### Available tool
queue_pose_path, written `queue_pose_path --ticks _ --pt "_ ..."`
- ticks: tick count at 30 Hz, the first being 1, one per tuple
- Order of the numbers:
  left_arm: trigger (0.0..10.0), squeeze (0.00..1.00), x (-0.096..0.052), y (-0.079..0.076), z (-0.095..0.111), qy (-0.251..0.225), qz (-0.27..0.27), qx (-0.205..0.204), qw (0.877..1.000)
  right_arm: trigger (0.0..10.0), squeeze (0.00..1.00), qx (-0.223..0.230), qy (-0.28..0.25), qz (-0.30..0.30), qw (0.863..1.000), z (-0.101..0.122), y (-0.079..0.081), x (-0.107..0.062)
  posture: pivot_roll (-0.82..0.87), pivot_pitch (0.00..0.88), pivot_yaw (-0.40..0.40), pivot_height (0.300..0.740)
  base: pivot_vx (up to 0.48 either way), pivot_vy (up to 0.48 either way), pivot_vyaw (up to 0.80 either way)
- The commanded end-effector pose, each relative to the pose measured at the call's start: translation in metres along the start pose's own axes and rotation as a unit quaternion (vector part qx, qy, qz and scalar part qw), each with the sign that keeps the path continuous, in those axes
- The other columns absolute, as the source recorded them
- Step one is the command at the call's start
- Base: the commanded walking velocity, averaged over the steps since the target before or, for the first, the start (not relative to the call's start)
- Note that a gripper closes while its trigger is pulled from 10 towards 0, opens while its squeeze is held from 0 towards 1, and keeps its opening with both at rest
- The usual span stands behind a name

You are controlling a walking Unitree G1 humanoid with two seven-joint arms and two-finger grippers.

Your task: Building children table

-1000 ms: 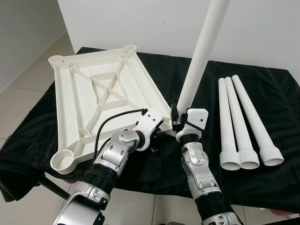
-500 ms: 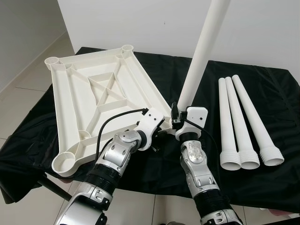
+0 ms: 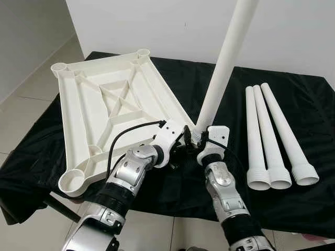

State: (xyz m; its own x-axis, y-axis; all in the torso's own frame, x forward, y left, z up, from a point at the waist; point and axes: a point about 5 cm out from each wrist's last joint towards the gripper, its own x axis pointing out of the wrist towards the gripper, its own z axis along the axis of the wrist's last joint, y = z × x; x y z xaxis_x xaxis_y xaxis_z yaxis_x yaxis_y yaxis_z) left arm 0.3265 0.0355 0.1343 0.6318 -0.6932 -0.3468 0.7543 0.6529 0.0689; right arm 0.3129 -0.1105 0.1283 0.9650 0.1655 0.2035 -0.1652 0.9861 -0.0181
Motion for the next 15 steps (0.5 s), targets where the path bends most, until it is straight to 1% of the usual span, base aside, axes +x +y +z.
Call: queue_pose_path --ticks 1,2,3,4,5,7,9,11,12,14,15 --pt "10.0 0.0 -0.005 0.003 0.007 -0.024 0.003 0.009 1.0 10.0 1.0 0.007 -0.005 0.028 1.0 0.001 -0.001 -0.002 -0.07 0.014 0.022 0.74 0.0 0.0 0.0" --pt "10.0 0.0 -0.006 0.004 0.006 -0.023 0.002 0.011 1.0 10.0 0.85 0.01 -0.002 0.05 0.999 0.001 -0.005 -0.002 -0.07 0.009 0.02 0.74 0.0 0.0 0.0" --pt "10.0 0.0 -0.006 0.004 0.006 -0.023 0.002 0.011 1.0 10.0 0.85 0.01 -0.002 0.05 0.999 0.001 -0.005 -0.002 -0.07 0.009 0.02 0.74 0.0 0.0 0.0" --pt "10.0 0.0 -0.008 0.004 0.005 -0.023 0.0 0.012 1.0 10.0 0.0 0.006 -0.003 0.074 0.997 0.003 -0.01 -0.002 -0.07 0.004 0.018 0.74 0.0 0.0 0.0" --pt "10.0 0.0 -0.008 0.004 0.005 -0.023 0.0 0.012 1.0 10.0 0.0 0.006 -0.003 0.074 0.997 0.003 -0.01 -0.002 -0.07 0.004 0.018 0.74 0.0 0.0 0.0" --pt "10.0 0.0 -0.011 0.002 0.002 -0.02 -0.009 0.022 1.0 10.0 0.0 -0.006 0.001 0.118 0.993 0.006 -0.022 0.0 -0.07 0.0 0.014 0.74 0.0 0.0 0.0" --pt "10.0 0.0 -0.011 0.002 0.002 -0.02 -0.009 0.022 1.0 10.0 0.0 -0.006 0.001 0.118 0.993 0.006 -0.022 0.0 -0.07 0.0 0.014 0.74 0.0 0.0 0.0" --pt "10.0 0.0 -0.014 0.0 -0.001 -0.017 -0.021 0.032 0.999 10.0 0.0 -0.011 0.005 0.164 0.986 0.009 -0.029 0.0 -0.07 0.0 0.012 0.74 0.0 0.0 0.0" --pt "10.0 0.0 -0.014 0.0 -0.001 -0.017 -0.021 0.032 0.999 10.0 0.0 -0.011 0.005 0.164 0.986 0.009 -0.029 0.0 -0.07 0.0 0.012 0.74 0.0 0.0 0.0" --pt "10.0 0.0 -0.018 -0.003 -0.004 -0.01 -0.033 0.044 0.998 10.0 0.0 -0.015 0.01 0.206 0.978 0.012 -0.035 0.0 -0.07 0.0 0.007 0.74 0.0 0.0 0.0" --pt "10.0 0.0 -0.02 -0.004 -0.007 -0.005 -0.039 0.054 0.998 10.0 0.0 -0.014 0.016 0.233 0.972 0.013 -0.037 -0.001 -0.07 0.0 0.006 0.74 0.0 0.0 0.0"
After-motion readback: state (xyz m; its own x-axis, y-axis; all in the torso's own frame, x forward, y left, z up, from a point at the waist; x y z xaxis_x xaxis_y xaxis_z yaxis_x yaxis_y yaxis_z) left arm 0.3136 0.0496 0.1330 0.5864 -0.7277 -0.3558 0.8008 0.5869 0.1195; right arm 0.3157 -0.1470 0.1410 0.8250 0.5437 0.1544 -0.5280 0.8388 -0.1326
